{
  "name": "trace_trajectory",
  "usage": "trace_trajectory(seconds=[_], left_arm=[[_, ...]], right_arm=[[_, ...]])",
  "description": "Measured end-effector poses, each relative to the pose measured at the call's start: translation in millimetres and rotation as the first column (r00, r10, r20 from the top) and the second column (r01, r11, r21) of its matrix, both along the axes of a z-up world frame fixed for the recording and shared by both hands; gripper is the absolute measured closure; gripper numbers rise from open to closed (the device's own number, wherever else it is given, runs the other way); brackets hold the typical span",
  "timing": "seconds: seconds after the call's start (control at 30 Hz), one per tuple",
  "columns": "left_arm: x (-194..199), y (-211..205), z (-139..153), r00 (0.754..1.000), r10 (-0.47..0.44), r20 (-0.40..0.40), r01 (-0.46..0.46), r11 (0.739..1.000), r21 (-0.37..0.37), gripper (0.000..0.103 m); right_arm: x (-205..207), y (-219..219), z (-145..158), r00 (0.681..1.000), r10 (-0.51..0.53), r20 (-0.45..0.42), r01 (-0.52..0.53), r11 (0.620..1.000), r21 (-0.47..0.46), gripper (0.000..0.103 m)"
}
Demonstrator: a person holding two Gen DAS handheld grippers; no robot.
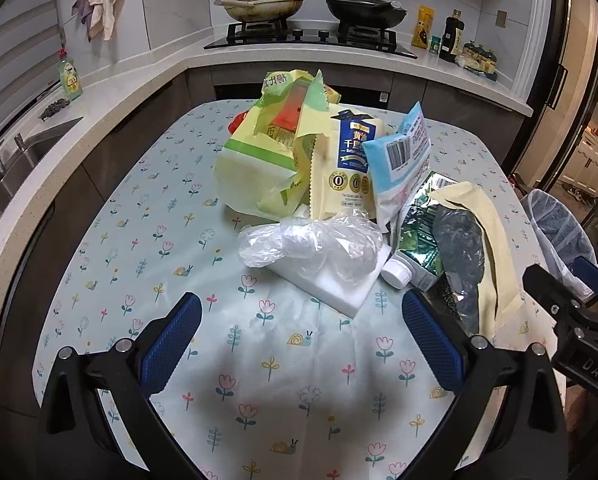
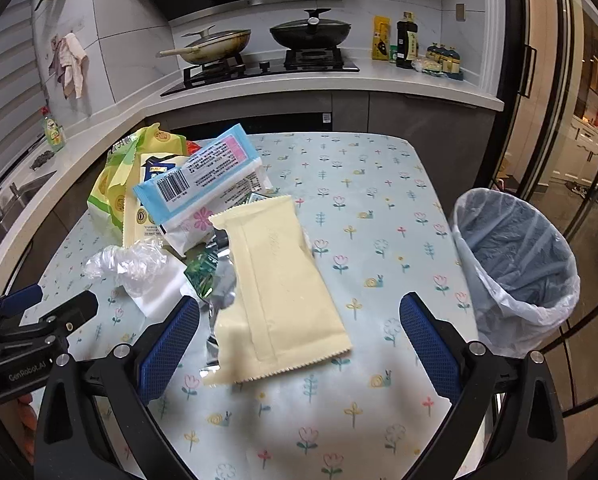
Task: Collect trash
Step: 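Grasp the clear plastic bag with the left gripper while the right gripper grasps the beige paper bag, then carry both bags over the trash bin and open both grippers to drop them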
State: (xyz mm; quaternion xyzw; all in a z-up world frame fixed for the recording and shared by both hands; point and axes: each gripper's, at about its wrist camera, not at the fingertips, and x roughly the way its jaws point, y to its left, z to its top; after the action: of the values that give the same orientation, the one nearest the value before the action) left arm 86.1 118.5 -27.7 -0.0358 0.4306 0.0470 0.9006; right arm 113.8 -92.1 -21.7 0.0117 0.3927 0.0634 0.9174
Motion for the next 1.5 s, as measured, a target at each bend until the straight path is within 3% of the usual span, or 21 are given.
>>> trace_trajectory(seconds=[0.27,0.37,0.53,0.67,0.73,0.8,0.97,1.0,1.23,1.5], left_arm=[[29,9,-14,0.999,-0.034,-0.021,0.033,0.999,-0.038,0.007],[42,10,-19,0.997,-0.069,-0.029,0.067,0.995,-0.075,0.007],[61,6,-28,0.997,-0.065,-0.043,0.06,0.993,-0.106,0.007],[68,1,-32,0.997,-0.064,-0.043,0.058,0.992,-0.112,0.009],[69,-2,-32,0.997,-0.068,-0.038,0.064,0.993,-0.096,0.026],[69,-1,-31,0.997,-0.063,-0.036,0.06,0.994,-0.087,0.034],[61,12,-24,0.999,-0.043,-0.023,0.039,0.992,-0.12,0.063],[59,13,-22,0.999,-0.046,-0.016,0.044,0.992,-0.121,0.09],[37,13,-4,0.997,-0.075,0.007,0.075,0.991,-0.112,0.092],[8,-23,32,0.977,-0.199,0.078,0.206,0.973,-0.104,0.092]], right_arm=[[36,21,-26,0.998,0.024,-0.052,-0.025,0.999,-0.026,0.016],[43,24,-35,0.996,0.026,-0.088,-0.028,0.999,-0.021,0.027],[44,21,-43,0.994,-0.007,-0.106,0.0,0.998,-0.063,0.052],[43,11,-43,0.993,-0.04,-0.115,0.034,0.998,-0.051,0.066],[42,4,-43,0.991,-0.06,-0.118,0.054,0.997,-0.052,0.077],[39,-2,-41,0.99,-0.082,-0.116,0.076,0.996,-0.054,0.083],[27,-14,-33,0.988,-0.115,-0.1,0.11,0.993,-0.048,0.084],[24,-16,-32,0.988,-0.119,-0.095,0.115,0.992,-0.05,0.084],[6,-37,-12,0.986,-0.159,-0.052,0.157,0.987,-0.034,0.084],[-9,-79,9,0.969,-0.249,0.005,0.249,0.968,-0.015,0.084]])
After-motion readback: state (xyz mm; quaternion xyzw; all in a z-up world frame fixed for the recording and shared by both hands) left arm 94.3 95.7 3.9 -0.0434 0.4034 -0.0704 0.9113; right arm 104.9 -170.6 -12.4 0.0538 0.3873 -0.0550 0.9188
